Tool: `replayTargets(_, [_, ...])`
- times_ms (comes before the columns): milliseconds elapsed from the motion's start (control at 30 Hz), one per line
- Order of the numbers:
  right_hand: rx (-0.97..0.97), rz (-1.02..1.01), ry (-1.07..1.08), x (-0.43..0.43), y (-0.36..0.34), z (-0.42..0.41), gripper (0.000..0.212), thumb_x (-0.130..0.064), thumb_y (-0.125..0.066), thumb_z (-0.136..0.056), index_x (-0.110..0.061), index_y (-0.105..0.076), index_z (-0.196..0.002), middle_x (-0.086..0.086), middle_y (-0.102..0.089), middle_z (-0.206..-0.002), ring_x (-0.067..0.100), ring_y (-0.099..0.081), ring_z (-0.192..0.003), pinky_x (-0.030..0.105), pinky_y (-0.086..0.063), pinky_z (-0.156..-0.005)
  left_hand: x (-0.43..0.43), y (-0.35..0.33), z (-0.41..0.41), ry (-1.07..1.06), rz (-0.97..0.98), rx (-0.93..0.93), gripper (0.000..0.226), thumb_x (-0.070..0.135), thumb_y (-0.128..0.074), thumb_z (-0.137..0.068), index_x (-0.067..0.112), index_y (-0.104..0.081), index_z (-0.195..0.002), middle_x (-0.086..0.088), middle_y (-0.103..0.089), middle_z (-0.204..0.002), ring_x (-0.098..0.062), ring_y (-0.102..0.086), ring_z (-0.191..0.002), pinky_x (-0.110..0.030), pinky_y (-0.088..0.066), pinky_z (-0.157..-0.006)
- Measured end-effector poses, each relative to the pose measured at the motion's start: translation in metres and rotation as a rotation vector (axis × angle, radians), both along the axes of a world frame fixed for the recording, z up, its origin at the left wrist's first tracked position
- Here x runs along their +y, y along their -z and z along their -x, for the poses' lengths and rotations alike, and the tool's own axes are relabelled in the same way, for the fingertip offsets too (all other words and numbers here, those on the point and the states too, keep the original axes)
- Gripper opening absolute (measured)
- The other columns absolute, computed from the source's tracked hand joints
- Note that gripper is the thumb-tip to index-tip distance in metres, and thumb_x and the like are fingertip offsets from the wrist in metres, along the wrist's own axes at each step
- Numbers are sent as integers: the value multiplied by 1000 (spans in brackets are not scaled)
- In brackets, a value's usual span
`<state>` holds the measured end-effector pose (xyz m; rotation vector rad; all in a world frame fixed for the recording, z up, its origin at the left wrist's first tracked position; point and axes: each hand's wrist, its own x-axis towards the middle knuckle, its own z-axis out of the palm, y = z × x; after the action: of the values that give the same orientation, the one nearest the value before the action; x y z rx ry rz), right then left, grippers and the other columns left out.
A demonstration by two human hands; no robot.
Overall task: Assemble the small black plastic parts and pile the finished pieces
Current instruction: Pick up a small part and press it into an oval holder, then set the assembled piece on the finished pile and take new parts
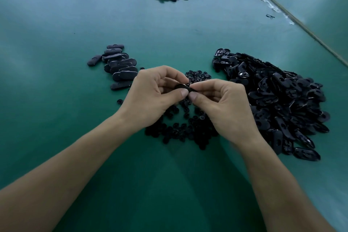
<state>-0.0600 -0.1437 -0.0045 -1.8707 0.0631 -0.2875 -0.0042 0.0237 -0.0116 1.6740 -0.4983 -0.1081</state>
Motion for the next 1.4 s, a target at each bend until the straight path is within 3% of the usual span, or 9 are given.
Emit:
replayTargets(300, [14, 36, 15, -1, 2, 1, 12, -12, -79, -84, -22, -75, -89, -8, -76, -81, 6, -71, -76, 20, -56, -73, 0, -3, 0, -33, -55, -37, 23, 2, -81, -80, 22, -74, -85, 7, -74, -72, -6, -68, -65, -18, -55, -65])
replayTargets(500, [52, 62, 44, 1, 5, -2, 8, -14, -76, -85, -21, -73, -87, -6, -75, -80, 9, -70, -75, 32, -59, -75, 1, -5, 2, -44, -65, -44, 23, 0, -82, -78, 21, -76, -84, 1, -75, -72, -10, -69, -63, -23, -59, -66])
replayTargets(733, [10, 80, 4, 2, 0, 0, 9, -14, -77, -85, -24, -77, -86, -8, -75, -77, 7, -70, -72, 27, -57, -71, 5, -7, 1, -50, -14, -9, 20, 5, -84, -69, 18, -75, -83, -8, -75, -71, -19, -69, -58, -36, -61, -64])
replayTargets(867, [-87, 327, 215, -8, -4, -2, 16, -16, -65, -95, -23, -76, -104, -12, -72, -89, 1, -64, -79, 23, -53, -78, 6, -6, -5, -138, -18, -65, 22, -3, -80, -77, 18, -75, -79, -5, -75, -69, -17, -70, -56, -30, -60, -60])
replayTargets(933, [-67, 565, 341, -18, -3, -1, 28, -11, -57, -99, -18, -70, -122, -4, -65, -107, 11, -58, -97, 24, -46, -94, 13, -6, -15, -250, 1, -76, 22, 0, -78, -80, 22, -74, -80, -2, -75, -70, -20, -72, -60, -32, -61, -63])
replayTargets(1033, [57, 837, 368, -27, 2, 0, 40, -9, -51, -100, -22, -61, -136, 2, -57, -128, 25, -46, -112, 28, -32, -98, 28, -5, -31, -405, 14, -81, 22, 6, -77, -82, 28, -73, -81, 5, -75, -72, -19, -73, -66, -36, -62, -70])
replayTargets(1233, [215, 979, 335, -24, 5, -1, 36, -32, -47, -103, -36, -57, -138, -7, -43, -144, 25, -34, -122, 39, -29, -100, 48, 2, -48, -536, -48, -23, 17, 9, -76, -84, 25, -74, -81, 5, -78, -79, -17, -76, -70, -39, -63, -74])
replayTargets(1333, [276, 997, 332, -26, 6, -1, 33, -39, -47, -103, -32, -62, -132, -6, -46, -137, 25, -34, -122, 38, -28, -100, 54, 6, -53, -608, -116, -67, 21, 12, -78, -82, 32, -72, -76, 10, -75, -77, -1, -72, -65, -20, -59, -63])
replayTargets(1400, [279, 984, 337, -26, 5, -1, 30, -39, -50, -102, -30, -66, -126, -5, -49, -134, 25, -36, -122, 38, -29, -100, 57, 8, -54, -643, -206, -99, 22, 18, -81, -80, 36, -70, -74, 19, -71, -76, 7, -69, -66, -17, -57, -69])
